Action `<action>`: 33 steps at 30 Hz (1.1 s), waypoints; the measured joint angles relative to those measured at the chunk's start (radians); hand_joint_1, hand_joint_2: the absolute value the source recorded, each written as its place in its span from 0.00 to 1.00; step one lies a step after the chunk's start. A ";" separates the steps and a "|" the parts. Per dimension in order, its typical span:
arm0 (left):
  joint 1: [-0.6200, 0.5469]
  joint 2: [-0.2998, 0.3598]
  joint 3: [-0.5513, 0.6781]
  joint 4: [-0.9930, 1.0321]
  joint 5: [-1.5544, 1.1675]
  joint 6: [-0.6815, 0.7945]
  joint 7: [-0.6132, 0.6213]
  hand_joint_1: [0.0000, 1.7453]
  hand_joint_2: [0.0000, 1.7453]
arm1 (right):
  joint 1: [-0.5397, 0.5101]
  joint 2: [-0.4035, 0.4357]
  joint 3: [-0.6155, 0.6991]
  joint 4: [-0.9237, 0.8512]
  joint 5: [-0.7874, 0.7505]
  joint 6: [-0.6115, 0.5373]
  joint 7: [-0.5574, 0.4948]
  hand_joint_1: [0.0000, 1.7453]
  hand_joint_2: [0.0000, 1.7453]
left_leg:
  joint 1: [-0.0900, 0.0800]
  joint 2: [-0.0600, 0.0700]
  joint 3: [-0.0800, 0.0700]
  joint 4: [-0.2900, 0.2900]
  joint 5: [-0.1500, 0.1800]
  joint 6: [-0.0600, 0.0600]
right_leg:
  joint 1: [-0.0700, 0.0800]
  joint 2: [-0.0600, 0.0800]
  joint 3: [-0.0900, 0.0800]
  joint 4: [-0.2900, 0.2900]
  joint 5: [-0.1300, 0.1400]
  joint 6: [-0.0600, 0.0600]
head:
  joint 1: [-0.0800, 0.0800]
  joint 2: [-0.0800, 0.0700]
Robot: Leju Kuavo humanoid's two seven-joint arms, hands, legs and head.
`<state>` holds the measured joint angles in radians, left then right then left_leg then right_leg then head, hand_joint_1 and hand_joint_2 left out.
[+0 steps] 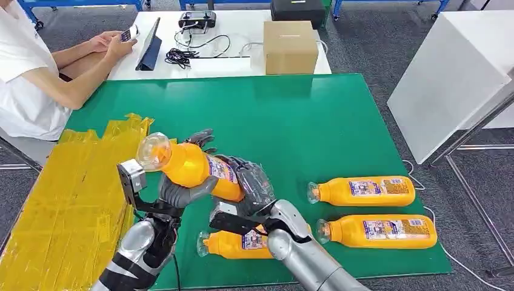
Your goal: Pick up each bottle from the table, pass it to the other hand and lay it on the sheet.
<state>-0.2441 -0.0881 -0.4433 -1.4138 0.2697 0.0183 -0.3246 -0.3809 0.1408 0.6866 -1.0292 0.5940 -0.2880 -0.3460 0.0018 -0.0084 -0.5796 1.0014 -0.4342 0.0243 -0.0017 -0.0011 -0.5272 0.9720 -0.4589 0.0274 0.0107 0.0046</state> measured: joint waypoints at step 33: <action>0.005 -0.002 0.032 -0.052 -0.548 0.565 -0.135 1.00 1.00 | 0.219 -0.021 -0.068 -0.323 -0.350 0.053 -0.059 0.00 1.00 | 0.000 0.000 0.000 0.000 0.000 0.000 | 0.000 0.000 0.000 0.000 0.000 0.000 | 0.000 0.000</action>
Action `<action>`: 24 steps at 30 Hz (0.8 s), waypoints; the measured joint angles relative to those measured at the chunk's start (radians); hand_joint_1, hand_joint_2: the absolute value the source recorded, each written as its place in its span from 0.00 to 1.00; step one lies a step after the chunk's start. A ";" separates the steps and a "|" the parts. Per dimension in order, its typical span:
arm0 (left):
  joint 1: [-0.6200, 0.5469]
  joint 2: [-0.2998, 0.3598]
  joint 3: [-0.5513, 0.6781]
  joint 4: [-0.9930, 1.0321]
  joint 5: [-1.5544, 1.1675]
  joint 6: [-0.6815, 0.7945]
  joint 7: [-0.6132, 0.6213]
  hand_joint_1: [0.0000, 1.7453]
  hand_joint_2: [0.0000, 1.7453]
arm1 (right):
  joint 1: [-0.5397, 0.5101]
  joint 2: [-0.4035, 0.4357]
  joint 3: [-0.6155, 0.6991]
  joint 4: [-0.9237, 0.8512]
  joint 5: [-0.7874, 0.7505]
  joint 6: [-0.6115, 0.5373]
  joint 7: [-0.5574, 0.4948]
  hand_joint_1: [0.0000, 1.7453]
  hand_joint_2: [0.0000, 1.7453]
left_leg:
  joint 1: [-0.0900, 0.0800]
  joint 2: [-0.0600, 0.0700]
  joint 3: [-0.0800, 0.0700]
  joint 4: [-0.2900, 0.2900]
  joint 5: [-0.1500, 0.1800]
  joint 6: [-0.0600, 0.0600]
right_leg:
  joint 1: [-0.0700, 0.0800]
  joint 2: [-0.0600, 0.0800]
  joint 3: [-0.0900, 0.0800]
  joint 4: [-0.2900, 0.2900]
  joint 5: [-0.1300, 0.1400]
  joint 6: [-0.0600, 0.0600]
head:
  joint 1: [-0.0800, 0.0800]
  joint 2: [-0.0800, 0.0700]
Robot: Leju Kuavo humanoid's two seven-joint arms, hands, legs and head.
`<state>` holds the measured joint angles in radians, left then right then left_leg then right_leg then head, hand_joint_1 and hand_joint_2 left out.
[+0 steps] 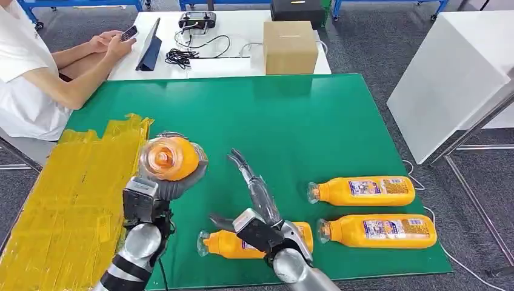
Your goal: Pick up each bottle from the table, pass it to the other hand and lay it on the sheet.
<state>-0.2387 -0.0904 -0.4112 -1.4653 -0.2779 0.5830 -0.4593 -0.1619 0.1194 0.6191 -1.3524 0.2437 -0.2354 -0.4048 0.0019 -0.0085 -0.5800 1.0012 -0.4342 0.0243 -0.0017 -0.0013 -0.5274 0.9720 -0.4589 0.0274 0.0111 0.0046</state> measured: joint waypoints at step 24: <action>-0.208 0.229 0.250 0.380 -1.267 -0.065 0.534 1.00 1.00 | 0.153 -0.127 -0.137 -0.442 0.081 -0.020 0.015 0.00 1.00 | 0.002 0.001 0.000 0.000 0.002 -0.003 | 0.001 0.001 -0.001 0.001 0.002 -0.003 | 0.000 0.000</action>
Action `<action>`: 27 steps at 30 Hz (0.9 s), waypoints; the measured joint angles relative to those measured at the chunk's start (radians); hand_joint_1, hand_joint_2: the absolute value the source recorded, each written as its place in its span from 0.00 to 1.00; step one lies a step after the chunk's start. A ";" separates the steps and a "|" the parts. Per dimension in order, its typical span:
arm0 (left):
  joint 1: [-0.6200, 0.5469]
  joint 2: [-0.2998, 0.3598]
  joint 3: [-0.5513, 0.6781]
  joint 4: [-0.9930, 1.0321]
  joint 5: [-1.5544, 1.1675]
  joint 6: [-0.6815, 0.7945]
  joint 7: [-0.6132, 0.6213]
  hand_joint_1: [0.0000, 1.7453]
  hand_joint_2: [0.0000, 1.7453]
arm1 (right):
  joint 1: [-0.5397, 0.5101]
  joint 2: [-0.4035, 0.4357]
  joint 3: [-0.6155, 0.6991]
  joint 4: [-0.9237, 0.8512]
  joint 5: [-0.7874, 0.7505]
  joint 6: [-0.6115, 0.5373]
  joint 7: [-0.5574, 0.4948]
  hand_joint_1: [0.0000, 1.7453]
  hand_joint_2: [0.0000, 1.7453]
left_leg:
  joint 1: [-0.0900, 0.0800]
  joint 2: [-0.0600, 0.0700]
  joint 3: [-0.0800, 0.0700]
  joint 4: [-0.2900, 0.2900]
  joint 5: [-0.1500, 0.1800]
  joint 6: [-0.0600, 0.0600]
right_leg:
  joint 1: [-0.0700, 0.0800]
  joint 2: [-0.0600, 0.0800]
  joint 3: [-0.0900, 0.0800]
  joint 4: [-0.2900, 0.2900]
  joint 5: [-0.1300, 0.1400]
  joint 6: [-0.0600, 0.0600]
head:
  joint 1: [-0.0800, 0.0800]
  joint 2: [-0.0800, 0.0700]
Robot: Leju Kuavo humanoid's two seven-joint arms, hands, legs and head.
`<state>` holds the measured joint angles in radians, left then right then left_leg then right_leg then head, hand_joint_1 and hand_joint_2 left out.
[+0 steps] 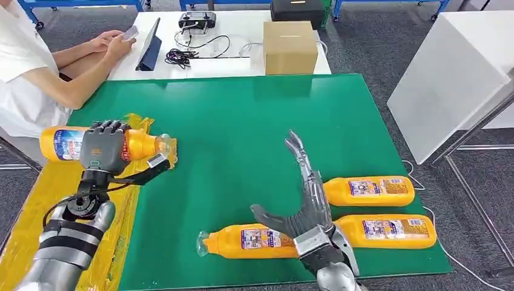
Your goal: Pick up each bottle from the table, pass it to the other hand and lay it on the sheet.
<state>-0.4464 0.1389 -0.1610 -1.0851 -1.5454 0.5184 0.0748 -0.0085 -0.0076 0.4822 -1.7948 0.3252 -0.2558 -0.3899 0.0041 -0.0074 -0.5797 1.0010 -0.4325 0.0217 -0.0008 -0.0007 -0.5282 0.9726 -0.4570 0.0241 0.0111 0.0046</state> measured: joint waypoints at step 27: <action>-0.075 -0.024 -0.014 0.411 0.142 -0.153 -0.021 0.00 1.00 | -0.012 0.000 -0.016 0.000 0.189 -0.071 0.101 0.00 1.00 | -0.001 -0.001 0.000 0.000 0.000 0.000 | 0.000 -0.001 0.001 0.000 0.000 0.000 | 0.000 0.000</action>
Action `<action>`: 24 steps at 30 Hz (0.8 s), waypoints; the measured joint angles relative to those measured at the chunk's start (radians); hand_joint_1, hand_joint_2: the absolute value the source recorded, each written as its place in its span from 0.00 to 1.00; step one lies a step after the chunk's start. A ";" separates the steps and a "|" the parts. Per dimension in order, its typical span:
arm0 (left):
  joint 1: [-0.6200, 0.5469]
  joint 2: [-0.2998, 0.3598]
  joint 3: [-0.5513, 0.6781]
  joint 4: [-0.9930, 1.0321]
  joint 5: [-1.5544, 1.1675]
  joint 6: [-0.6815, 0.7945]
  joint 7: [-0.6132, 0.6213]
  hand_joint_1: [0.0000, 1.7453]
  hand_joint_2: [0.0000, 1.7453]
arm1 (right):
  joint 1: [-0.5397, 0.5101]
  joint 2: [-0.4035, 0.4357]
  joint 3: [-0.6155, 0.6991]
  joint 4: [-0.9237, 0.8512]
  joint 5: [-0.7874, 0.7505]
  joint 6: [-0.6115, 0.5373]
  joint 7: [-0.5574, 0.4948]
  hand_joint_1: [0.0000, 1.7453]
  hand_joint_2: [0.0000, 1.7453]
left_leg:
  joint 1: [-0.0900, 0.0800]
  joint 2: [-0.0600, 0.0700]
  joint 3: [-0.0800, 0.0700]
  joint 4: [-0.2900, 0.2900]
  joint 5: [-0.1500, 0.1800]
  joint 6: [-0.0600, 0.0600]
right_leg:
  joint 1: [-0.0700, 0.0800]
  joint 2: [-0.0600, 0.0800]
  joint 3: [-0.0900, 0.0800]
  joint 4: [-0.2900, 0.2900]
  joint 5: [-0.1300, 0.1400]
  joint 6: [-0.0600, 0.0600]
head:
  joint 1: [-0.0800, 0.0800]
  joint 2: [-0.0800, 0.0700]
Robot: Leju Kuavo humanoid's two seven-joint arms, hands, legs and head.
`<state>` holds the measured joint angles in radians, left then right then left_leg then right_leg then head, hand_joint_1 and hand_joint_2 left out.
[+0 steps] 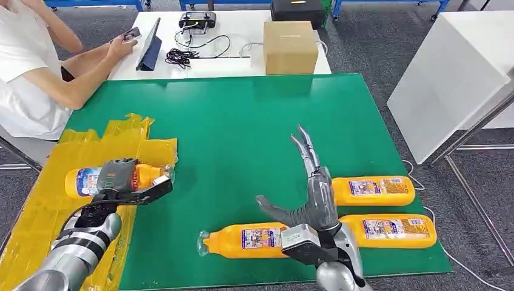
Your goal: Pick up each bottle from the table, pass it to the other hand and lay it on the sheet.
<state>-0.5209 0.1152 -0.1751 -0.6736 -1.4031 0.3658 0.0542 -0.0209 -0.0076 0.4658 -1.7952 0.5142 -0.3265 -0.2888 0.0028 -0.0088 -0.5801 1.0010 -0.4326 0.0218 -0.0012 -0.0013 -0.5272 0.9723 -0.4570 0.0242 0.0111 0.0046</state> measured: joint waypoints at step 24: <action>-0.022 -0.056 -0.002 0.071 0.176 -0.019 -0.113 0.00 1.00 | -0.033 0.016 0.000 0.044 0.035 0.001 0.029 0.00 1.00 | 0.000 -0.002 0.008 0.000 0.002 0.000 | 0.000 -0.002 0.009 0.000 0.000 0.000 | 0.000 0.000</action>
<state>-0.5431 0.0595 -0.1774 -0.6026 -1.2269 0.3468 -0.0587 -0.0541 0.0080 0.4658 -1.7510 0.5493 -0.3258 -0.2594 0.0025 -0.0105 -0.5718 1.0005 -0.4302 0.0215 -0.0013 -0.0031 -0.5185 0.9721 -0.4566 0.0239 0.0111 0.0046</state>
